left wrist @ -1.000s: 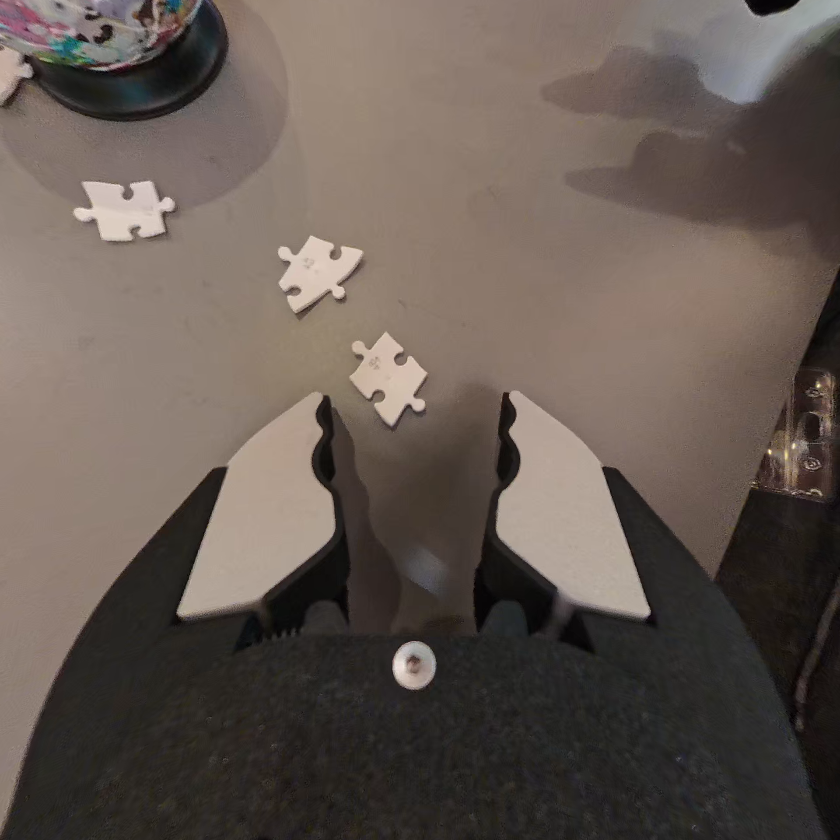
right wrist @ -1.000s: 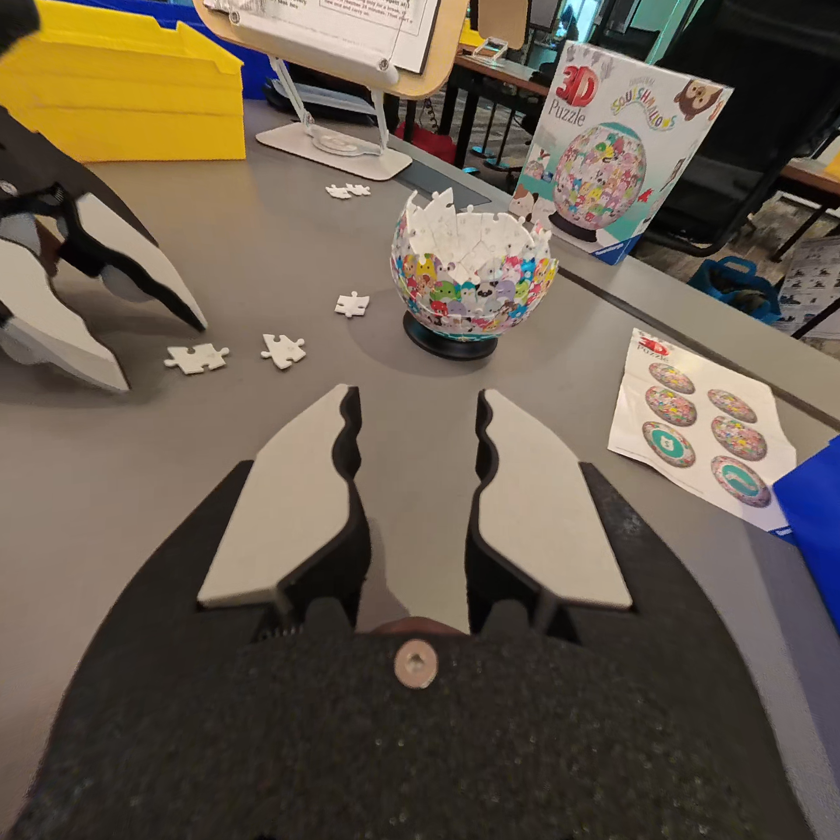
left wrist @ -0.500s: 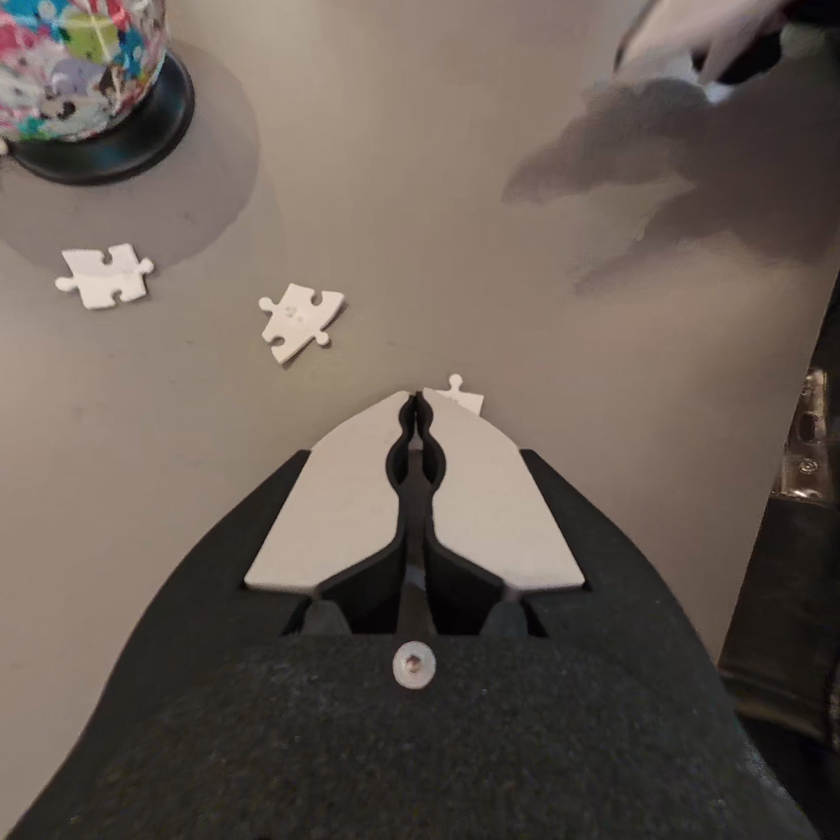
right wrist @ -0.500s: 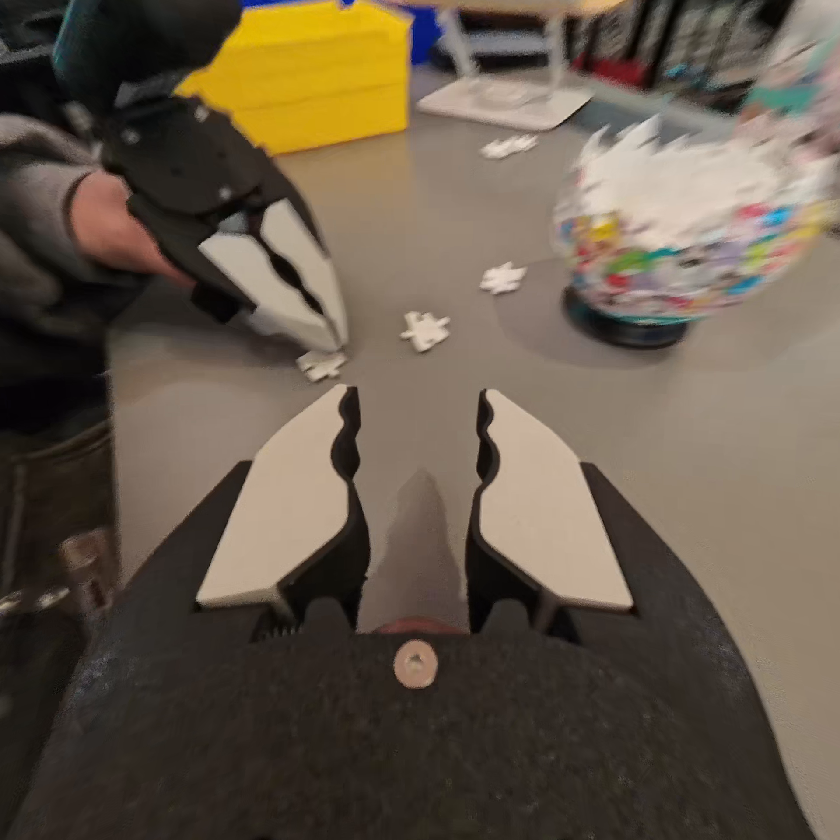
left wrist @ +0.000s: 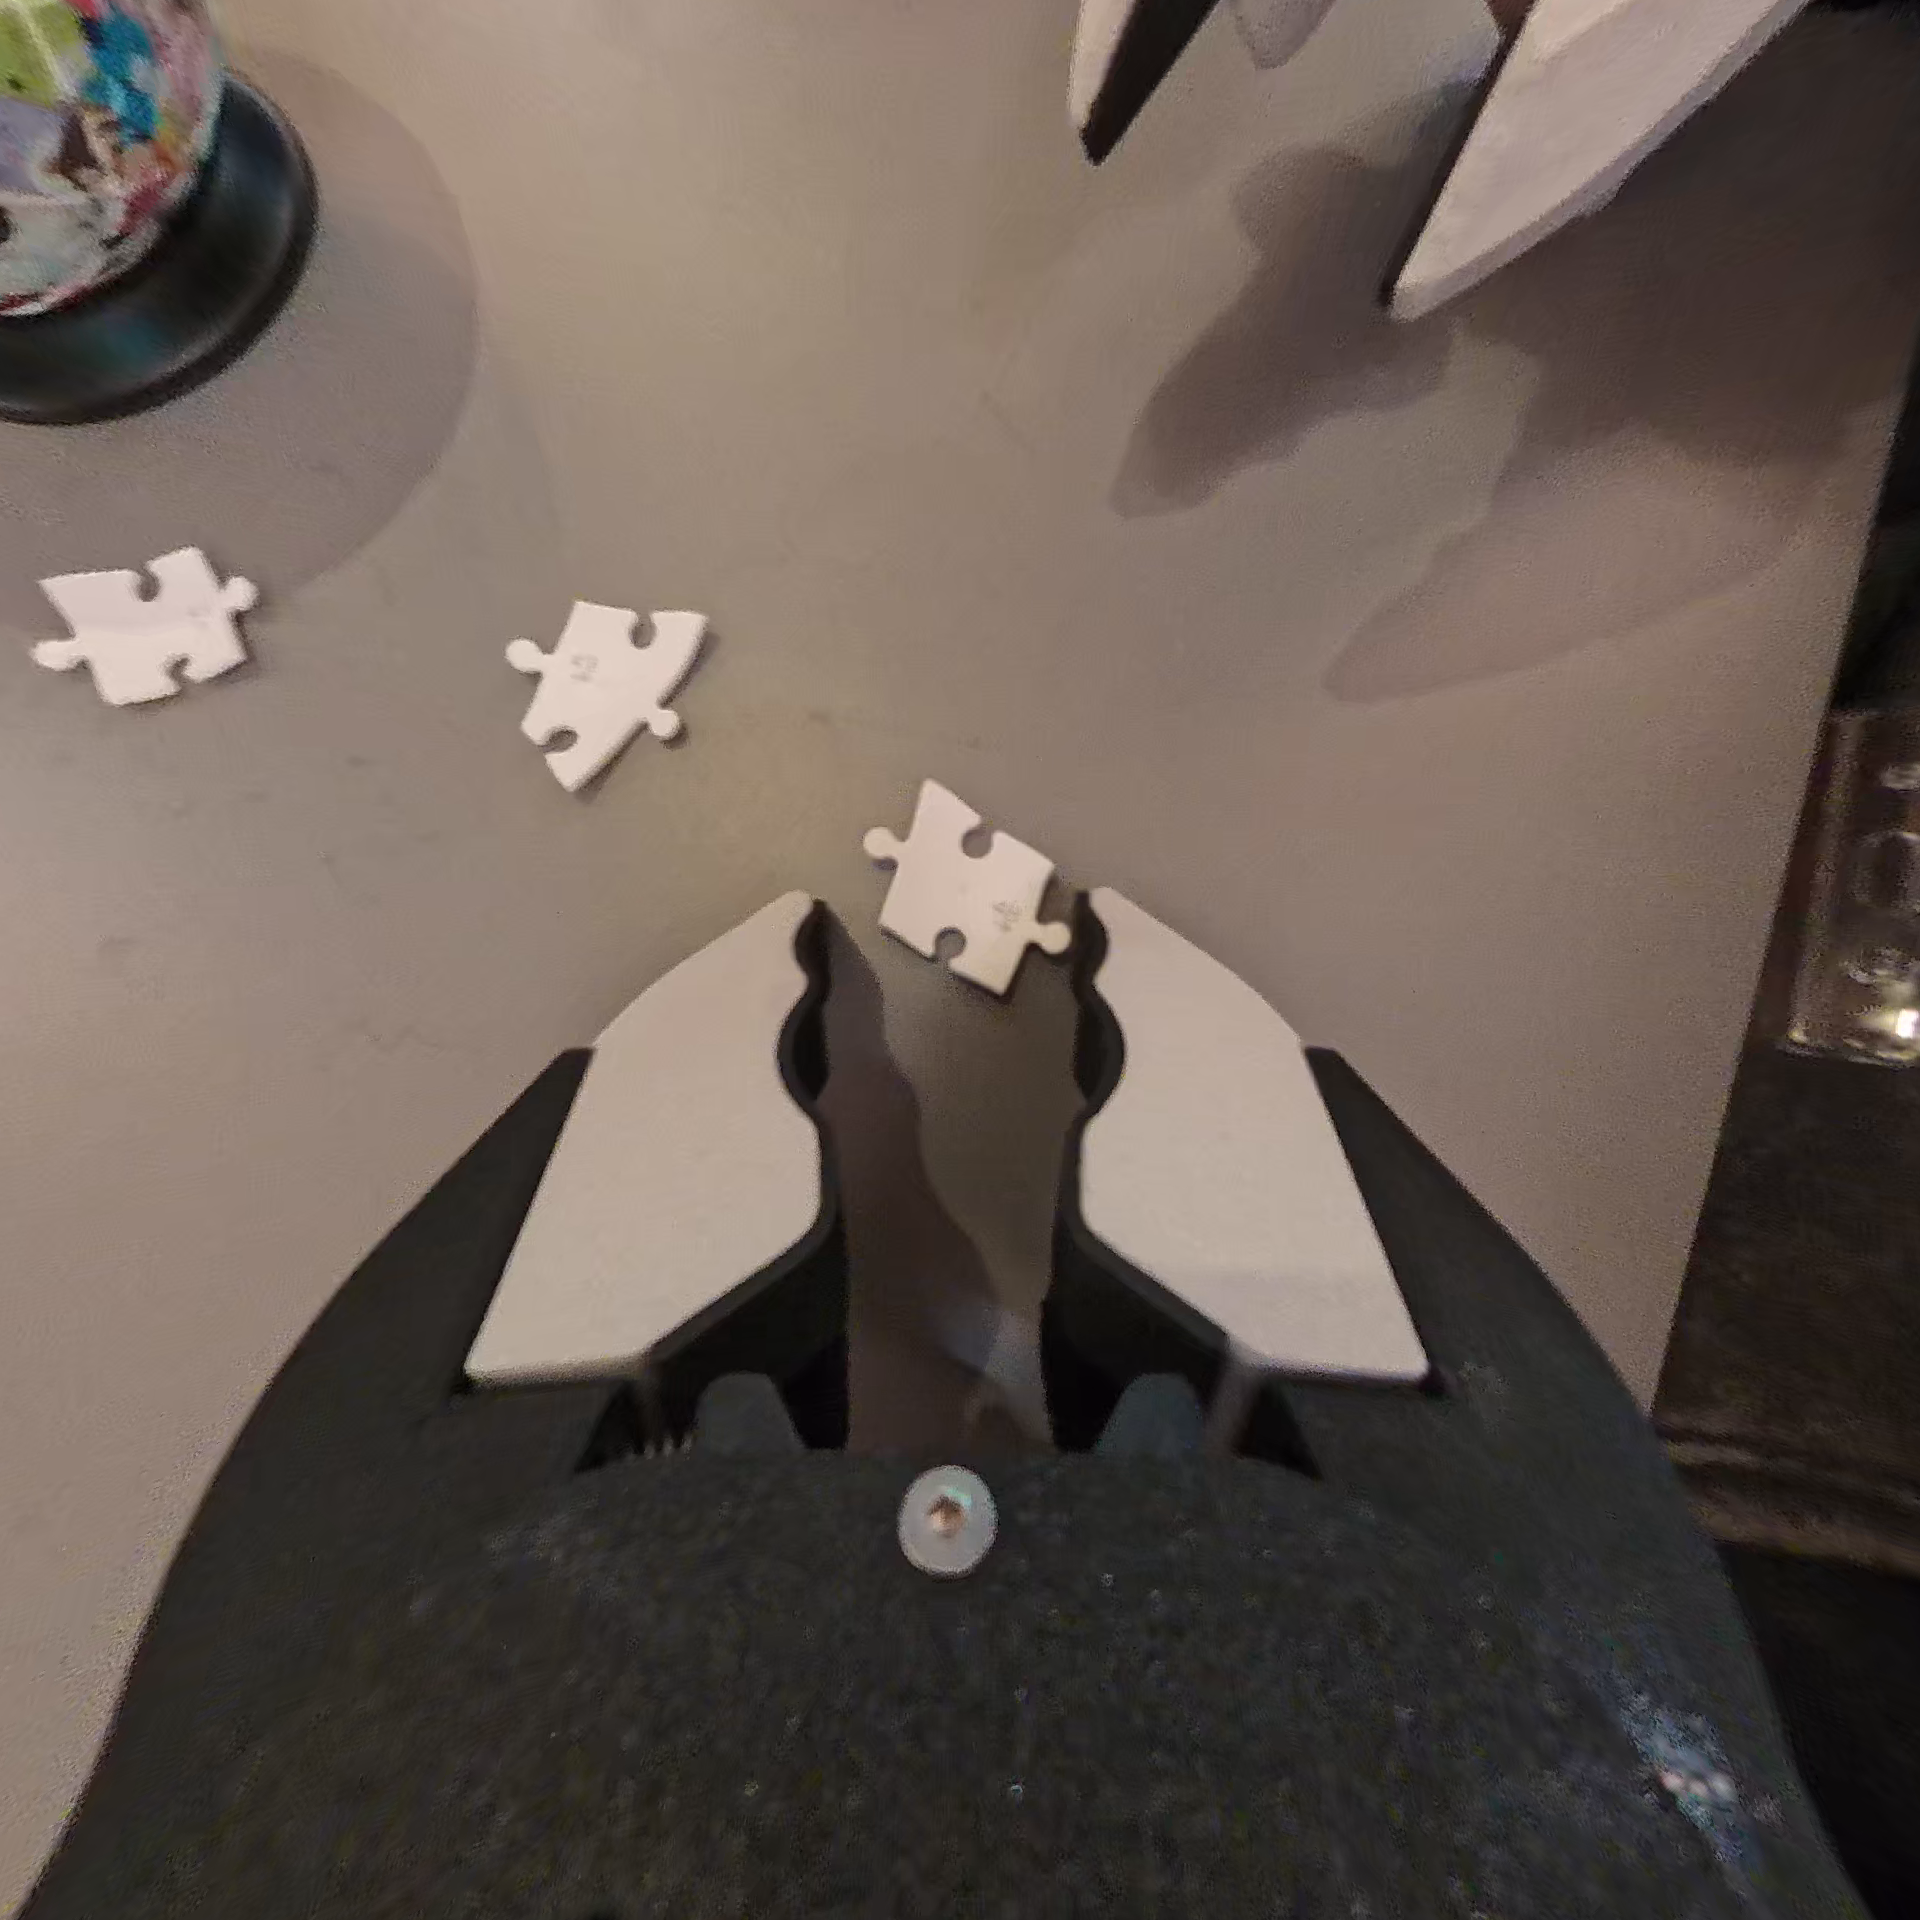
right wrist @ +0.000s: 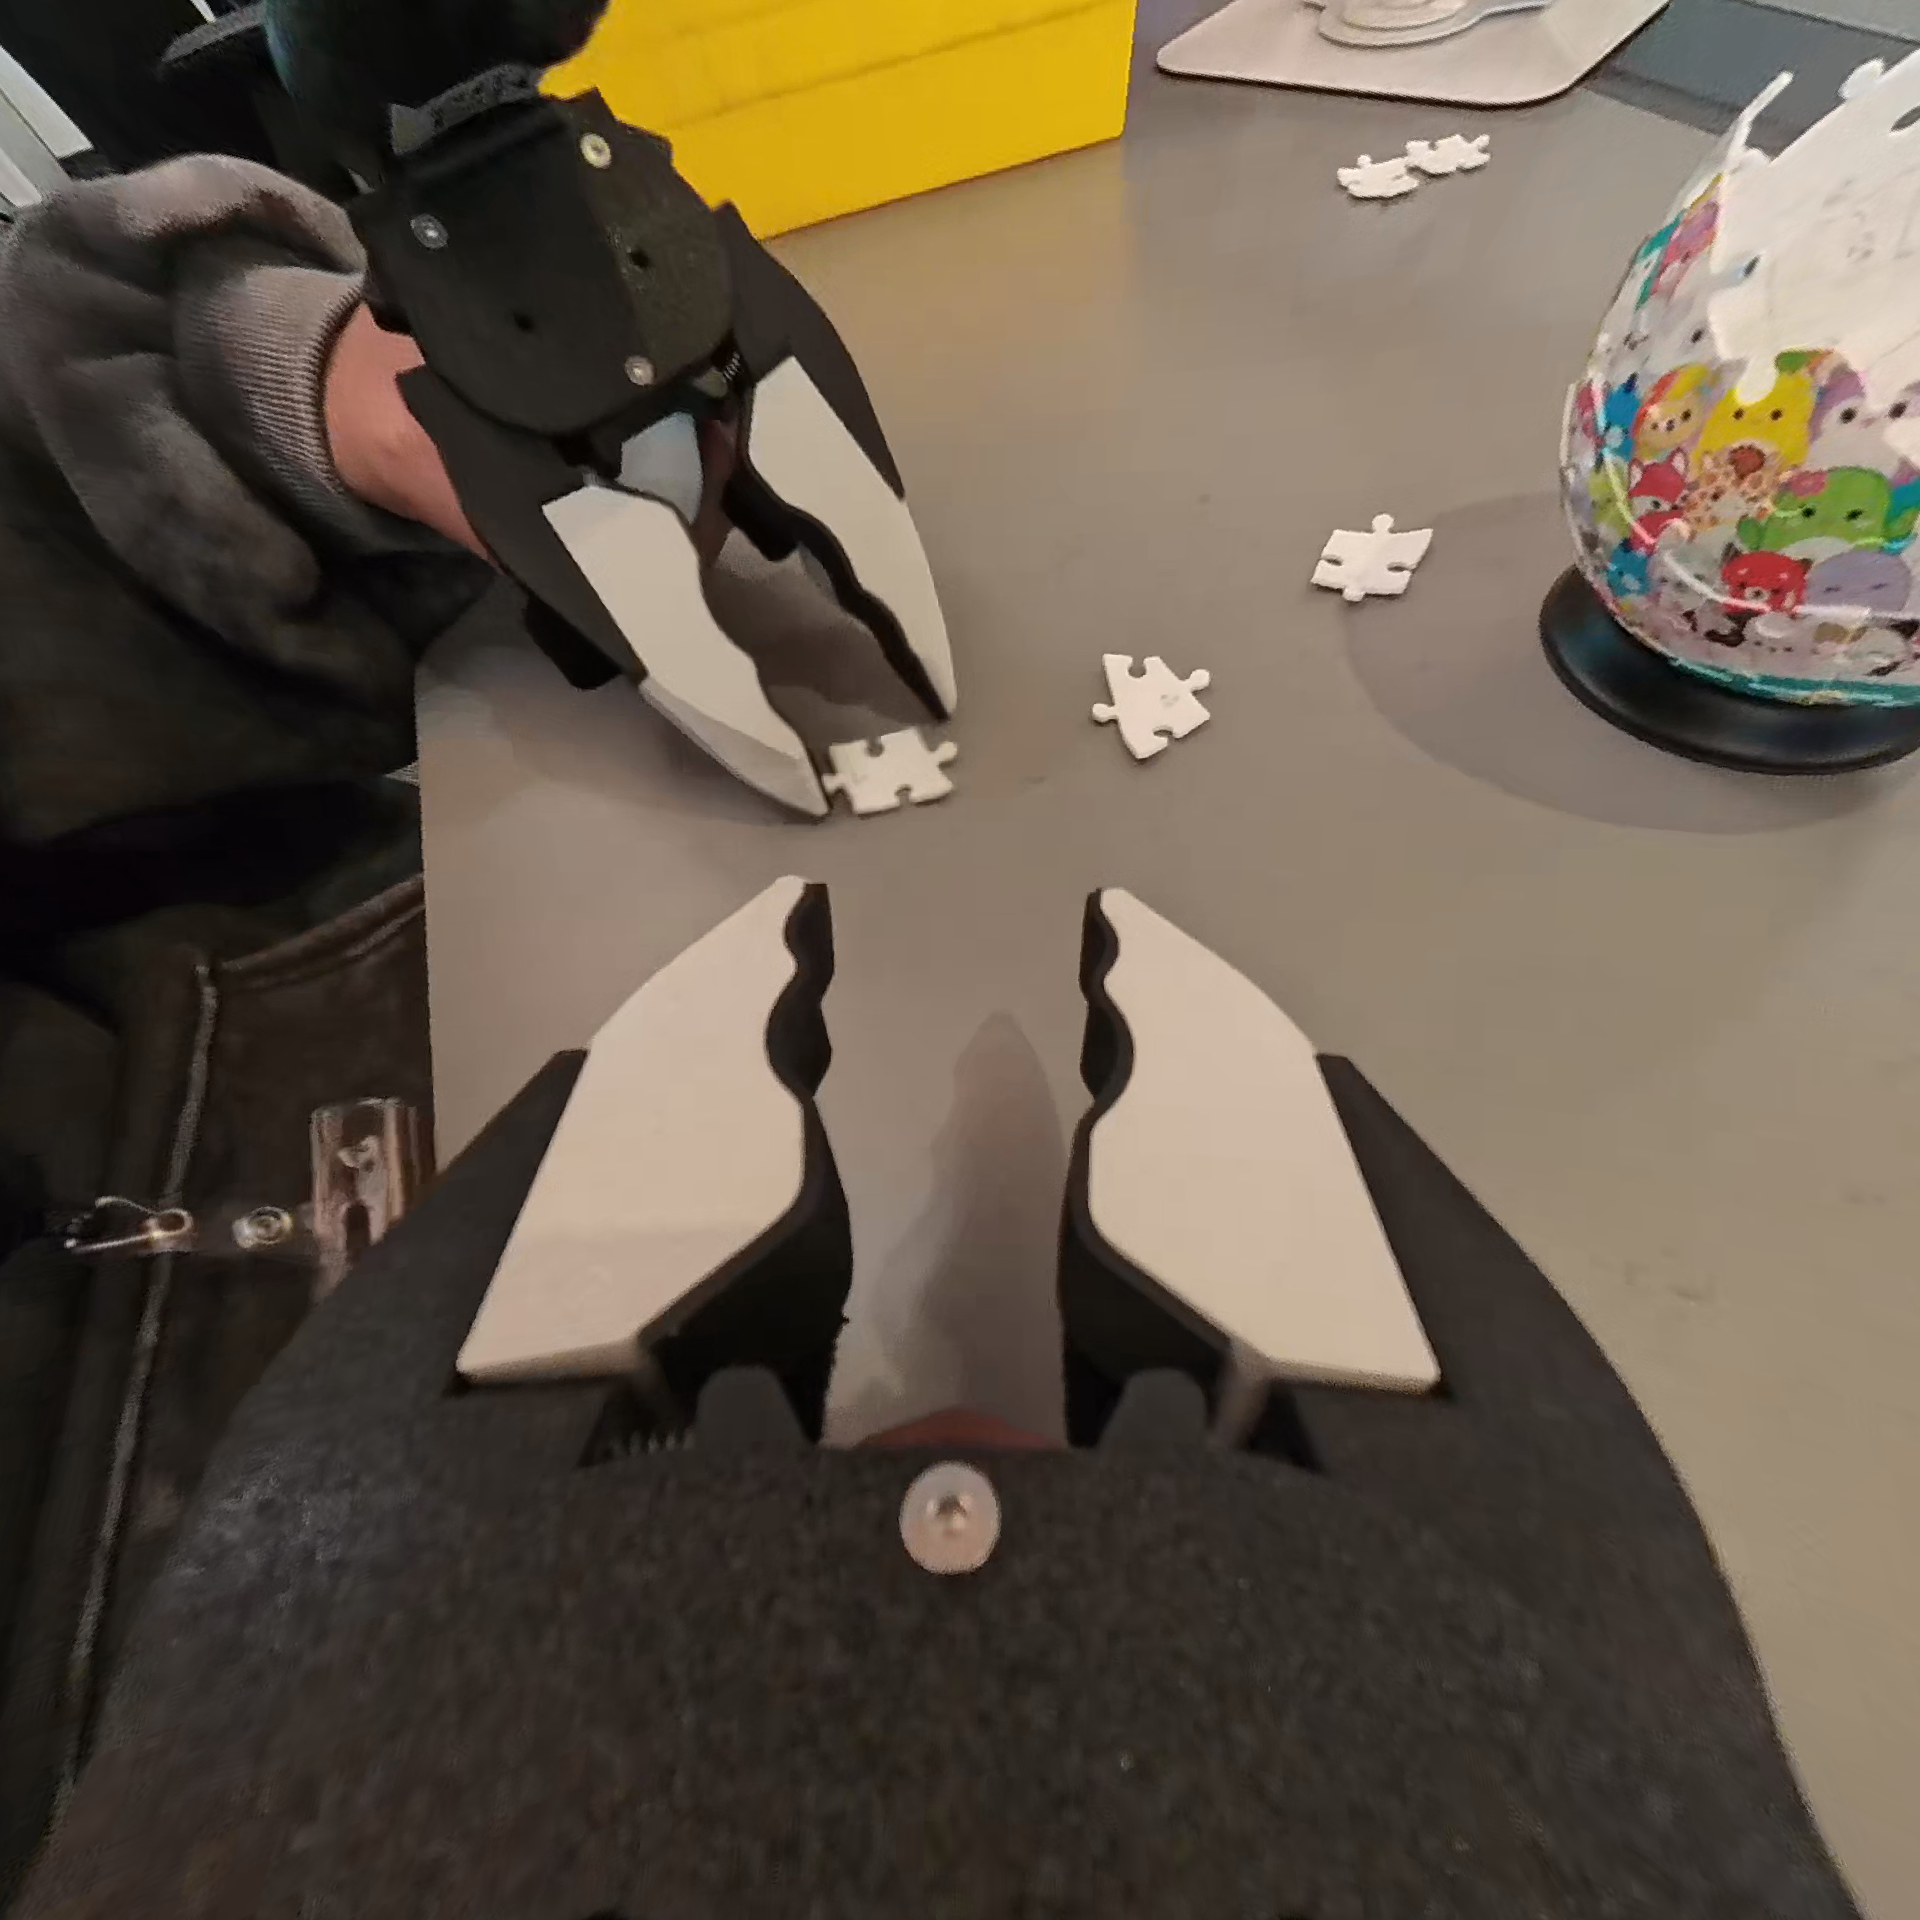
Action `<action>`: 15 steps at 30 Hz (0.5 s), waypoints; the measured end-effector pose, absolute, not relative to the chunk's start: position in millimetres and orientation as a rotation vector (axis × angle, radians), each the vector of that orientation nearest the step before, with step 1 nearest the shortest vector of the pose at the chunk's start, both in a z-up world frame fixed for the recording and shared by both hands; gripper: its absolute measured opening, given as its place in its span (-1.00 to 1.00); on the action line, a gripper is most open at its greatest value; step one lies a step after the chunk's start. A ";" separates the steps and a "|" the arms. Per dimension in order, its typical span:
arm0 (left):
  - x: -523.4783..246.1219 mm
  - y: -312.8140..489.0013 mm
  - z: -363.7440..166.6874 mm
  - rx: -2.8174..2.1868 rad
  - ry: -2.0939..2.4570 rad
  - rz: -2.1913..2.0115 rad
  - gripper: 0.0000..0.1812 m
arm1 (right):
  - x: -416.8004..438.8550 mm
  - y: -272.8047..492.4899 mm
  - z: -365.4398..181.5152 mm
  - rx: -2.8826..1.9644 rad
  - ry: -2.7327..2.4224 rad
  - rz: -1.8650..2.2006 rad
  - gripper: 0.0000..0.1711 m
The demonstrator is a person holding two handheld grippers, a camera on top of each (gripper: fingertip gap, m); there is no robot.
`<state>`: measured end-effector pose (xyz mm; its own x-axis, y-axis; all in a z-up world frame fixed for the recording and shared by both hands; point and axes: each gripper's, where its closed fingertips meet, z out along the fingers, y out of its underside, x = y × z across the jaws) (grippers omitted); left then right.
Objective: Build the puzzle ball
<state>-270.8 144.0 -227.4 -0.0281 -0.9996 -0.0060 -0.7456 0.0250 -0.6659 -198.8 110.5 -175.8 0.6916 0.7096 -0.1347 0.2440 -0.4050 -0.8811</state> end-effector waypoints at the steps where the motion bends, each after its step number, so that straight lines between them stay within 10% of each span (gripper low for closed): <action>1: -270.2 143.3 -227.3 -1.763 1.833 -0.682 -0.62 | -197.9 110.8 -175.9 -1.965 -0.741 0.613 -0.48; 15: -254.1 139.6 -214.1 -1.691 1.756 -0.549 -0.63 | -209.7 109.4 -178.8 -1.976 -0.747 0.599 -0.49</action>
<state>-254.1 139.6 -214.1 0.0240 -0.9878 -0.1538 -0.7242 0.0889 -0.6838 -209.7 109.4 -178.8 0.6984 0.7067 -0.1131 0.2644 -0.4016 -0.8768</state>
